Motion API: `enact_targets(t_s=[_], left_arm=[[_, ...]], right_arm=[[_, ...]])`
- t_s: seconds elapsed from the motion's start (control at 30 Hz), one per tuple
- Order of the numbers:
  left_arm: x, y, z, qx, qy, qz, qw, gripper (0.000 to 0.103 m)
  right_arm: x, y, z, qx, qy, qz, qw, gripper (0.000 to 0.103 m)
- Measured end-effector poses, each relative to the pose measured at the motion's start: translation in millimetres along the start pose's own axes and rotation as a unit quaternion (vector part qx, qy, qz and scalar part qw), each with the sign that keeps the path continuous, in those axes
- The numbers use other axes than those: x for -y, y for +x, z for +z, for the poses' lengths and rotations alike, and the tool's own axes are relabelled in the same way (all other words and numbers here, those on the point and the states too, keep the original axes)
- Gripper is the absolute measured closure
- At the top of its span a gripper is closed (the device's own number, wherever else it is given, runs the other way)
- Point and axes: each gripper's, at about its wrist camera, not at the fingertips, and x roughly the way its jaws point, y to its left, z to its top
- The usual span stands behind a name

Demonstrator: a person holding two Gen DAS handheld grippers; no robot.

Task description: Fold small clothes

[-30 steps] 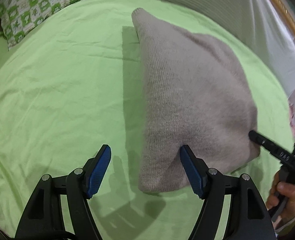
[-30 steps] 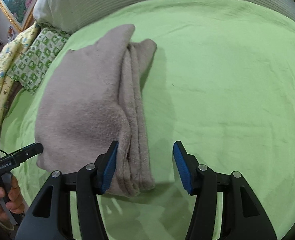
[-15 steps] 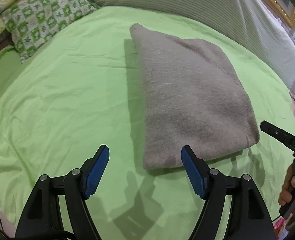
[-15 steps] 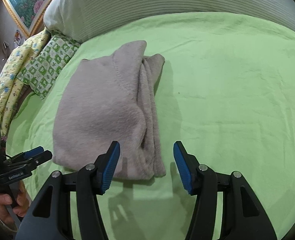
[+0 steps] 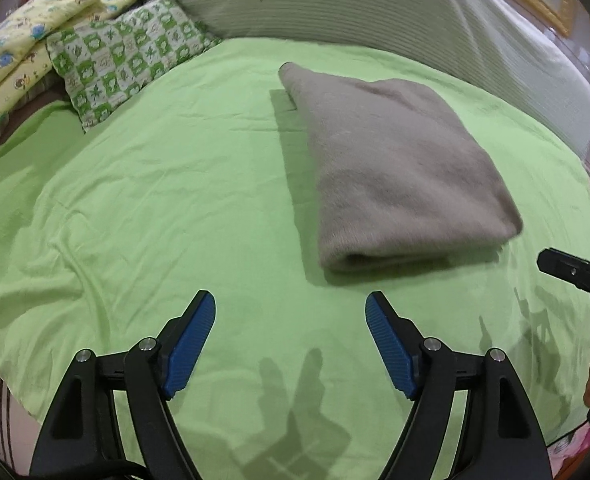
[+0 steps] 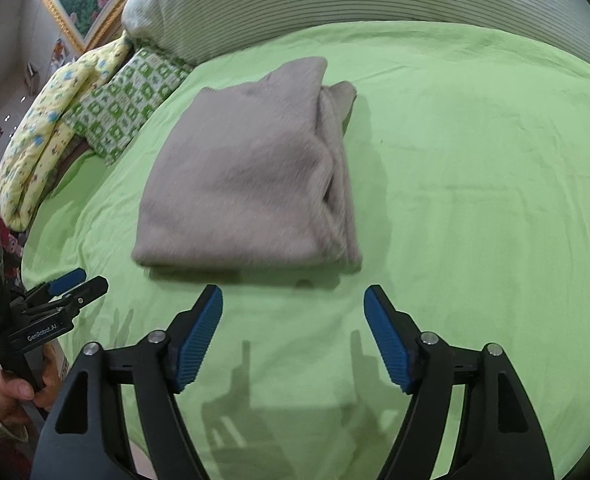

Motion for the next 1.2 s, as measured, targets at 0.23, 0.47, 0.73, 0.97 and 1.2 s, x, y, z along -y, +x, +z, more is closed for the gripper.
enact_targets(t_s=[0.23, 0.47, 0.73, 0.97, 1.2], left_arm=[[7, -12, -1, 0.015, 0.006, 0.006, 0.9999, 0.023], [19, -34, 18, 0.056, 0.014, 0.003, 0.9983, 0.02], [22, -41, 34, 0.08, -0.005, -0.008, 0.9968, 0.015], [30, -17, 27, 0.057, 0.0, 0.002, 0.9984, 0.015], [38, -2, 26, 0.047, 0.004, 0.001, 0.9989, 0.015]], right_arm=[[-15, -3, -11, -0.002, -0.019, 0.013, 1.0, 0.024], [-33, -16, -5, 0.036, -0.049, 0.017, 0.998, 0.024], [-53, -42, 11, 0.111, -0.092, 0.005, 0.99, 0.01], [-47, -31, 10, 0.109, -0.086, 0.001, 0.99, 0.003], [-39, -12, 9, 0.092, -0.08, -0.002, 0.993, 0.003]])
